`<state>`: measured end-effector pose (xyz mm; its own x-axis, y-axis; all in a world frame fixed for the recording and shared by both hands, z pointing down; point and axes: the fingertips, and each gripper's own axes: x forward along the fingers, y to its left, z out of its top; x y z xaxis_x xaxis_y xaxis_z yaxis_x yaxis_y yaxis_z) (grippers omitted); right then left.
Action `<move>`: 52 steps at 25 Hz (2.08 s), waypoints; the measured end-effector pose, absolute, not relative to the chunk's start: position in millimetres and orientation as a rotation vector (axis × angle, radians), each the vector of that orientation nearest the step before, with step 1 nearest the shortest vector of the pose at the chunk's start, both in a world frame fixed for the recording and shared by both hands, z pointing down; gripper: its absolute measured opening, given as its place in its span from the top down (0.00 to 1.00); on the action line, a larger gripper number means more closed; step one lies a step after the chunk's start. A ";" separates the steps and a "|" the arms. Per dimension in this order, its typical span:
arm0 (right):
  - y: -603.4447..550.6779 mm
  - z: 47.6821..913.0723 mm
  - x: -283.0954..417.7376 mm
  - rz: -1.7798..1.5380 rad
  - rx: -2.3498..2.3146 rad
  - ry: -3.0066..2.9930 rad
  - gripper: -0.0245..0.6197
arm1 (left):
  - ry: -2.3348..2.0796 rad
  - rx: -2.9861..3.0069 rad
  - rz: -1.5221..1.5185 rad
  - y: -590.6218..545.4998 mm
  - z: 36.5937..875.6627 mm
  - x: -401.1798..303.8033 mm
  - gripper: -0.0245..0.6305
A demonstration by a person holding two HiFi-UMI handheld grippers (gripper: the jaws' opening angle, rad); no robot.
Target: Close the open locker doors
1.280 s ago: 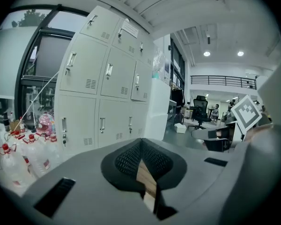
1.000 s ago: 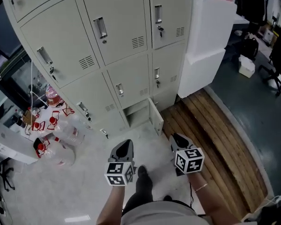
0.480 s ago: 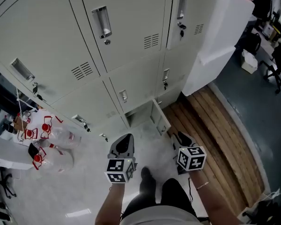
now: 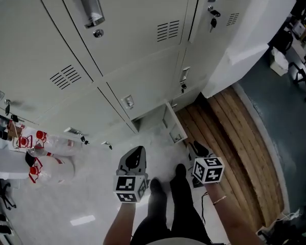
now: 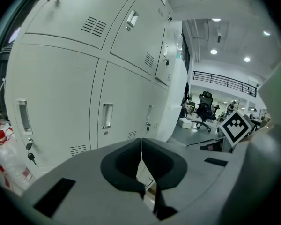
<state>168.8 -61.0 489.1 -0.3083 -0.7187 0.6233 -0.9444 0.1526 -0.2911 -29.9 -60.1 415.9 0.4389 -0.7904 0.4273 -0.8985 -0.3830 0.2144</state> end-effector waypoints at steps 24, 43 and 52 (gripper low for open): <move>-142.7 704.2 202.5 1.015 1.364 -1.963 0.79 | -1.500 2.085 0.365 -137.8 574.2 5.6 0.93; -131.5 750.4 180.8 1.032 1.167 -1.923 0.81 | -1.512 2.037 0.377 -138.5 606.4 2.1 0.93; -120.7 749.0 133.0 1.029 1.061 -1.961 0.80 | -1.565 1.989 0.365 -124.7 606.1 -26.3 0.93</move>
